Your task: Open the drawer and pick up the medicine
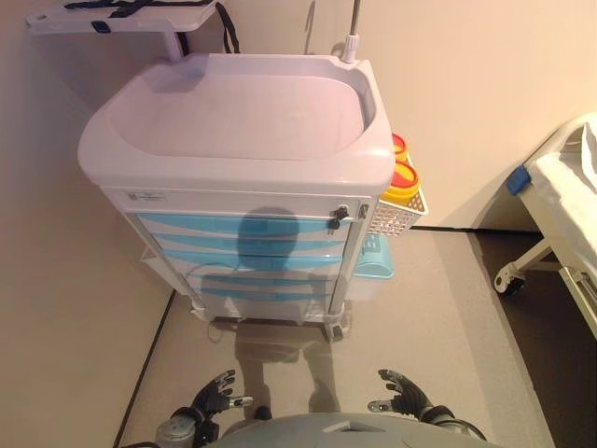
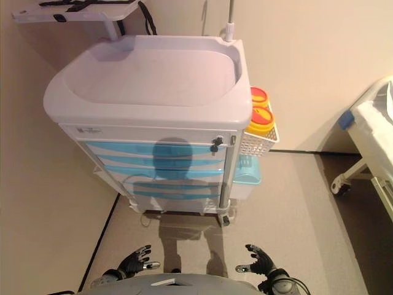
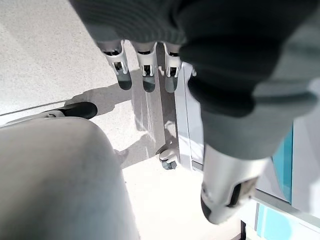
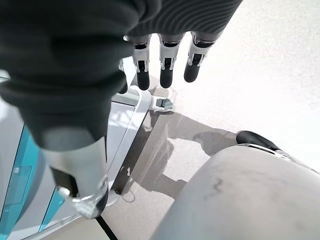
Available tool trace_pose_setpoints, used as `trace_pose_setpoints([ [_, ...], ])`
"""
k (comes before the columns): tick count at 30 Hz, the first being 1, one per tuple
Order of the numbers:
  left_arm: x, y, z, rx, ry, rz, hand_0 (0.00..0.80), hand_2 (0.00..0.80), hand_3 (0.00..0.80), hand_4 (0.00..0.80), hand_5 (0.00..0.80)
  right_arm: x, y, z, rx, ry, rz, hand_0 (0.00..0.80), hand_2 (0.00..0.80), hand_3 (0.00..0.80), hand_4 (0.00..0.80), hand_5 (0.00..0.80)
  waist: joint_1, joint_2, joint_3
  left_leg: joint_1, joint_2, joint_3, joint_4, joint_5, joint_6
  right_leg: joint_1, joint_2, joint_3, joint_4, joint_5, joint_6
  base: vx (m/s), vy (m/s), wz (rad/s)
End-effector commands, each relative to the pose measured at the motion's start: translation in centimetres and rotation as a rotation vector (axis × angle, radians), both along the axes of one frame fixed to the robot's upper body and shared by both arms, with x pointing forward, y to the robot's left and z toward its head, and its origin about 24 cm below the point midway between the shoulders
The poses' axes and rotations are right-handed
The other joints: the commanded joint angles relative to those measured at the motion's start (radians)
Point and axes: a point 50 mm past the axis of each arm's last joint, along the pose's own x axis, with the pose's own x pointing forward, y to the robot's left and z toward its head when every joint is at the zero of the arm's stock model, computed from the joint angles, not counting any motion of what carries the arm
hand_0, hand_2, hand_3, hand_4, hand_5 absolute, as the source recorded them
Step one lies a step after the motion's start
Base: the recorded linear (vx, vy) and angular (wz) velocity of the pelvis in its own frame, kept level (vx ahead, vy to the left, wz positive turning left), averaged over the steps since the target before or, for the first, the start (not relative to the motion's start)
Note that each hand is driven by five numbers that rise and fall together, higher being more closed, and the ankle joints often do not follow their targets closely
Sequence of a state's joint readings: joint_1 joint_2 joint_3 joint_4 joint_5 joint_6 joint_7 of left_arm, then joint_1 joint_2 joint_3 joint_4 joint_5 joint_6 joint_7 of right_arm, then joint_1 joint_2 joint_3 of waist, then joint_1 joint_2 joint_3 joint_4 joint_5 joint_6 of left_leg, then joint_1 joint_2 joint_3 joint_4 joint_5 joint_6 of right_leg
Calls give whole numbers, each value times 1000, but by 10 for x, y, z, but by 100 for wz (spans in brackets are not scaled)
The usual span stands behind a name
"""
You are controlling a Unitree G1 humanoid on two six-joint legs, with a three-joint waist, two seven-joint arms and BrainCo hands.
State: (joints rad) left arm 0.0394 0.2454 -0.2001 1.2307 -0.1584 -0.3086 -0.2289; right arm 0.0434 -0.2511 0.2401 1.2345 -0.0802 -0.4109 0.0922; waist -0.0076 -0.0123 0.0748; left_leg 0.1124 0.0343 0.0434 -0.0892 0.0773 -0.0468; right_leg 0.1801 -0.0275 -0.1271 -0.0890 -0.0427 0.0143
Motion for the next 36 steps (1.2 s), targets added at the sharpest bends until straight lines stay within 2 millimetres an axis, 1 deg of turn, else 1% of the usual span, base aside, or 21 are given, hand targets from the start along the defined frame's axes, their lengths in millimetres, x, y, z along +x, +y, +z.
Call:
trace_pose_setpoints([
  [1,21,-4,4,-6,-48,-6,0,0,0,0,0,27,3,7,5,-76,36,0,0,0,0,0,3,-10,22,42,-96,40,2,-146,70,-53,-6,-41,18,46,67,0,0,0],
  [4,22,-3,4,-20,-54,13,0,0,0,0,0,27,4,7,5,-74,40,0,0,0,0,0,3,-10,23,43,-97,41,2,-146,71,-52,-7,-42,19,46,67,0,0,0],
  [12,17,0,2,-22,-29,70,0,0,0,0,0,24,4,6,8,-58,37,0,0,0,0,0,5,-12,32,45,-95,42,2,-143,70,-54,-9,-43,30,42,67,48,2,0],
  [15,14,3,2,-25,-33,133,0,0,0,0,0,20,3,5,10,-52,32,0,0,0,0,0,3,-12,46,39,-94,43,11,-143,75,-69,-8,-33,56,32,62,108,38,-1],
  [17,18,6,4,-29,-53,190,0,0,0,0,0,22,1,6,14,-61,21,0,0,0,0,0,3,-14,62,17,-95,41,33,-147,81,-94,-9,-26,87,22,56,41,31,-1],
  [18,22,8,5,-33,-70,225,0,0,0,0,0,25,1,7,15,-70,21,0,0,0,0,0,2,-15,72,0,-95,40,47,-149,85,-113,-9,-22,104,17,53,-29,23,-4],
  [23,56,18,21,-65,-220,347,0,0,0,0,0,46,-4,17,6,-151,-1,0,0,0,0,0,5,-14,155,-105,-95,35,106,-143,98,-232,-12,-17,173,19,38,-109,22,-1],
  [27,80,20,34,-52,-332,390,0,0,0,0,0,64,-5,26,14,-220,-33,0,0,0,0,0,4,-17,213,-197,-101,50,187,-150,100,-304,-19,-11,207,23,29,-116,22,0],
  [29,92,18,40,-67,-382,414,0,0,0,0,0,74,-6,31,24,-257,-47,0,0,0,0,0,-1,-21,241,-249,-109,61,252,-161,98,-337,-29,-9,223,28,25,-91,54,2],
  [33,114,16,56,-166,-502,489,0,0,0,0,0,89,-9,40,21,-316,-68,0,0,0,0,0,-18,-19,282,-347,-117,77,365,-188,110,-434,-48,5,290,30,17,-88,102,-2],
  [36,137,16,77,-256,-651,522,0,0,0,0,0,99,-11,47,27,-357,-104,0,0,0,0,0,-32,-21,307,-415,-115,99,428,-205,122,-519,-50,39,346,33,21,-94,111,-24],
])
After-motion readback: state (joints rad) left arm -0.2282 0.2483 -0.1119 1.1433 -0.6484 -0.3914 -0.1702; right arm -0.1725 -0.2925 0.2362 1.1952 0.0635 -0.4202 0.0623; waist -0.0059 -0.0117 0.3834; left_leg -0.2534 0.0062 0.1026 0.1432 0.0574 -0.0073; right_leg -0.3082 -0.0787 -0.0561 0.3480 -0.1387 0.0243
